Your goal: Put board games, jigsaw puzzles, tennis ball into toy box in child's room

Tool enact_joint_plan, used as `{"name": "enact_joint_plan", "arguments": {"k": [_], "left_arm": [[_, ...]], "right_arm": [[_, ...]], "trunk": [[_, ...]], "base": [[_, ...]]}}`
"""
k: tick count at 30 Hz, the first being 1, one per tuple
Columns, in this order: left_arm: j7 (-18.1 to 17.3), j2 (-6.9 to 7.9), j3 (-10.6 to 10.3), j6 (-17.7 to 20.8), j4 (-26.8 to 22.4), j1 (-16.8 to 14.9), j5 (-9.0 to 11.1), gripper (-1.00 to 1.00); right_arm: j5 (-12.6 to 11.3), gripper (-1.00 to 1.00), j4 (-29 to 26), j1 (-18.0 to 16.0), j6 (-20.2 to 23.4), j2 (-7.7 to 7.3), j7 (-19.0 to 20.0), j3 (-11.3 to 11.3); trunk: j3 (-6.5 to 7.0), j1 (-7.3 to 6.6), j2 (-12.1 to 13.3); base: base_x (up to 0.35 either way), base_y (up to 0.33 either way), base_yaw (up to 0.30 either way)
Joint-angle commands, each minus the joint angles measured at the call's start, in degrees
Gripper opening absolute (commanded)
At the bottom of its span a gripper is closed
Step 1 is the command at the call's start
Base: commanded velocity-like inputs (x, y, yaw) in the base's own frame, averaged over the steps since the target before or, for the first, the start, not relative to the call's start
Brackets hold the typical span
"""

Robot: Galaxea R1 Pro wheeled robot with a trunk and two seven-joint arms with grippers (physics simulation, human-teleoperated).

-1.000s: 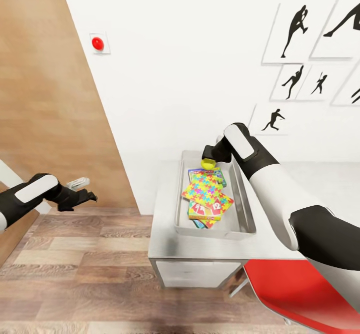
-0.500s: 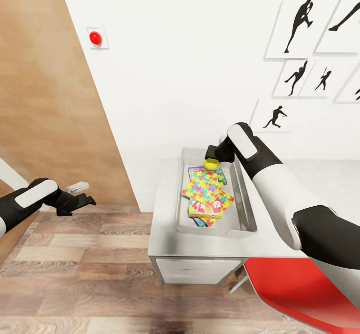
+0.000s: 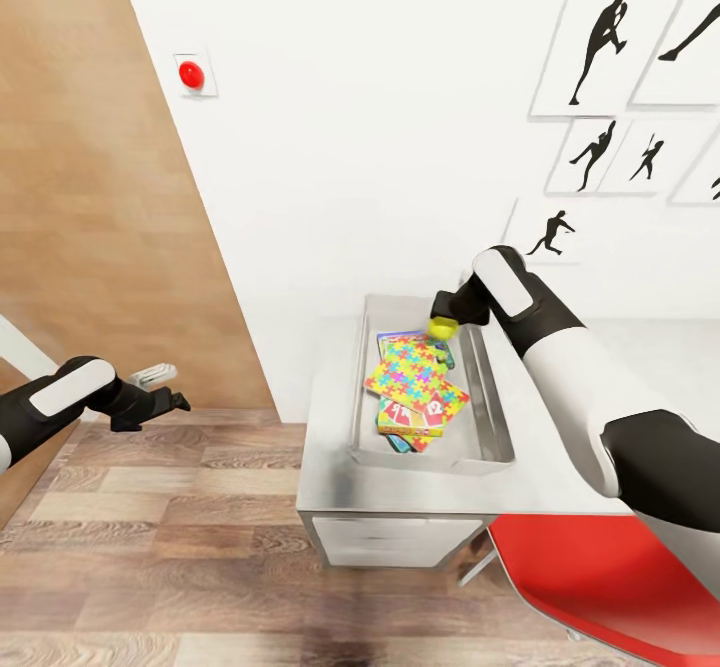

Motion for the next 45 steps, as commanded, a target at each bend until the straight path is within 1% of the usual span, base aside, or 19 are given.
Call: {"name": "enact_joint_plan", "arguments": {"k": [1, 2, 5, 7, 9, 11, 18, 31, 45], "left_arm": [[0.46, 0.06, -0.35, -0.13, -0.13, -0.13, 0.49, 1.0], [0.45, 0.06, -0.35, -0.14, -0.13, -0.11, 0.42, 1.0], [0.45, 0.01, -0.35, -0.14, -0.13, -0.07, 0.34, 1.0], [0.45, -0.01, -0.35, -0.14, -0.13, -0.06, 0.31, 1.0], [0.45, -0.02, -0.35, -0.14, -0.13, -0.06, 0.3, 1.0], [0.45, 0.04, -0.35, -0.14, -0.13, -0.06, 0.3, 1.0], [0.45, 0.07, -0.35, -0.14, -0.13, -0.06, 0.3, 1.0], [0.43, 0.07, -0.35, -0.14, -0.13, -0.06, 0.3, 1.0], [0.36, 0.08, -0.35, -0.07, -0.13, -0.06, 0.3, 1.0]], "right_arm": [[-0.59, -1.0, -0.05, -0.07, 0.03, -0.29, -0.53, 0.36], [-0.19, -1.0, -0.05, -0.07, 0.02, -0.43, -0.54, 0.37], [2.6, -1.0, -0.01, -0.07, 0.04, -0.5, -0.53, 0.33], [5.77, -1.0, 0.02, -0.07, 0.01, -0.19, -0.48, 0.29], [7.65, -1.0, 0.03, -0.07, 0.01, -0.05, -0.43, 0.2], [8.86, -1.0, 0.04, -0.07, 0.0, -0.04, -0.37, 0.05], [9.7, -1.0, 0.11, -0.07, 0.0, 0.14, -0.3, 0.07], [9.84, -1.0, 0.13, -0.07, 0.0, 0.2, 0.05, 0.04], [9.82, -1.0, 0.13, -0.07, 0.25, -0.29, 0.23, -0.29]], "trunk": [[-0.11, 0.04, -0.12], [-0.11, 0.04, -0.12], [-0.11, 0.04, -0.12], [-0.12, 0.04, -0.12], [-0.15, 0.04, -0.12], [-0.25, 0.04, -0.12], [-0.83, 0.04, -0.12], [-2.04, 0.04, -0.12], [-3.36, 0.04, -0.12]], "base": [[0.0, 0.0, 0.0], [0.0, 0.0, 0.0], [0.0, 0.0, 0.0], [0.0, 0.0, 0.0], [0.0, 0.0, 0.0], [0.0, 0.0, 0.0], [0.0, 0.0, 0.0], [0.0, 0.0, 0.0], [0.0, 0.0, 0.0]]}}
